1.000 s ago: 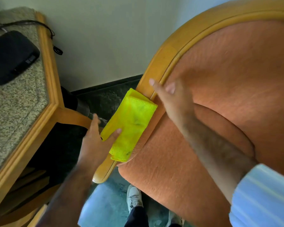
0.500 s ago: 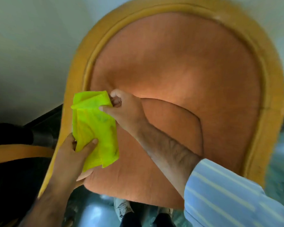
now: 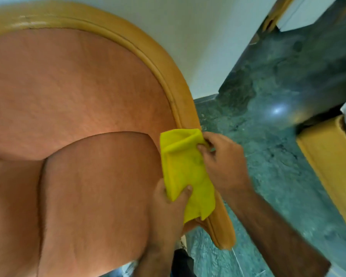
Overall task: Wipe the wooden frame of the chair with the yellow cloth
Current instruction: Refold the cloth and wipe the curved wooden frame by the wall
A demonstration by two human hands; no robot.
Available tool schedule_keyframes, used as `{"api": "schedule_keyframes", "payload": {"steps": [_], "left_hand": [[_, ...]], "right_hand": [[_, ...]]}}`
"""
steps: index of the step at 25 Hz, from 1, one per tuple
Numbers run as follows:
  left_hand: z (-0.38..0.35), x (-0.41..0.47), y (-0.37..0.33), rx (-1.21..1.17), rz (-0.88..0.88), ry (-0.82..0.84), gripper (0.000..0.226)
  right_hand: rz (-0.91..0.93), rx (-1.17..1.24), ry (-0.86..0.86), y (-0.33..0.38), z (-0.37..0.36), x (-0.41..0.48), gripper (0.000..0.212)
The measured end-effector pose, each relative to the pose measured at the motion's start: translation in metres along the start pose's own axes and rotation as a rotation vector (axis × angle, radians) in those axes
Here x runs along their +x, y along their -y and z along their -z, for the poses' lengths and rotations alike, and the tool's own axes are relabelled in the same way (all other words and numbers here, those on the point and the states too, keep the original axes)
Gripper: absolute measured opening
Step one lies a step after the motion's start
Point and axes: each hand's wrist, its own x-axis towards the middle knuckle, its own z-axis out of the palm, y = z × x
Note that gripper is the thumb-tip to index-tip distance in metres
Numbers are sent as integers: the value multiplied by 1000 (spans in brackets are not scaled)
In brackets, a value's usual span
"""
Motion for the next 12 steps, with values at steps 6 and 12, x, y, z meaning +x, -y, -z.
{"api": "schedule_keyframes", "payload": {"steps": [6, 12], "left_hand": [[-49, 13, 37, 395, -112, 25, 44], [-7, 72, -35, 912, -864, -70, 85]], "right_hand": [[-141, -90, 100, -67, -19, -11, 35], [1, -286, -40, -69, -60, -93, 60]]}}
